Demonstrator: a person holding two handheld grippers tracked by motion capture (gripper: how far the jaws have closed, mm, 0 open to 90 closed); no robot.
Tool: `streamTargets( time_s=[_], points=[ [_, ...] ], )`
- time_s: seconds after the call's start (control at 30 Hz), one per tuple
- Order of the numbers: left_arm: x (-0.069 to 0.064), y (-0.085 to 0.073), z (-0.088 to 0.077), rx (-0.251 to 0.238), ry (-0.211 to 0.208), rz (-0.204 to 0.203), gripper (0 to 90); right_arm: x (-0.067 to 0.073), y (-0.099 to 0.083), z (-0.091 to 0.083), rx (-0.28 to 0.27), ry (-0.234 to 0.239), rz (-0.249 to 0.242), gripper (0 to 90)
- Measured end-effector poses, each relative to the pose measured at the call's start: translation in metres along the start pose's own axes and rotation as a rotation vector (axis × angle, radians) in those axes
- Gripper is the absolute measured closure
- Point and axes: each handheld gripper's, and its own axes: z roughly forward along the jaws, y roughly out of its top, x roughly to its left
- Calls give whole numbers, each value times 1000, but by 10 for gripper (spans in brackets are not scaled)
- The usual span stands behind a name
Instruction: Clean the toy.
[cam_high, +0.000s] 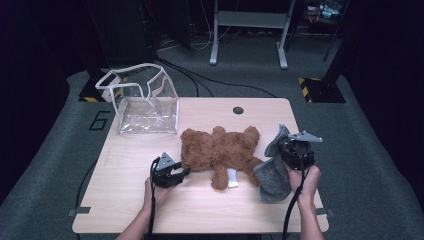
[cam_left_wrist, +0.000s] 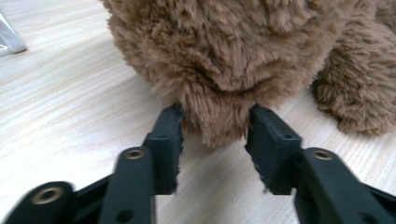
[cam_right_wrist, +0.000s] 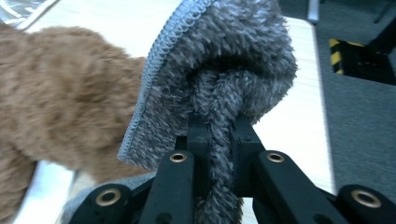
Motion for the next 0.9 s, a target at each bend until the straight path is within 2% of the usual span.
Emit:
streamTargets(
  time_s=[0.07, 0.2, 0.37, 0.47, 0.57, 0.77, 0.9],
  points=[
    [-1, 0, 0, 3, 17, 3, 466, -5, 1, -1, -6, -39, -14, 814],
    [-3, -2, -1, 25, 25, -3, 380, -11, 2, -2, -5, -64, -5, 814],
    [-10, -5, -6, 20, 43, -19, 327, -13, -4, 4, 15, -57, -8, 813],
    [-17, -5, -11, 15, 51, -14, 300, -12, -8, 9, 24, -50, 8, 813],
    [-26, -3, -13, 11, 60, -14, 263, -12, -12, 12, 38, -43, 1, 813],
    [-49, -2, -9, 16, 29, -24, 227, -6, -21, 23, 73, -24, -3, 813],
    [-65, 2, -3, 24, -11, -10, 214, -2, -27, 32, 110, 3, -5, 812]
  ],
)
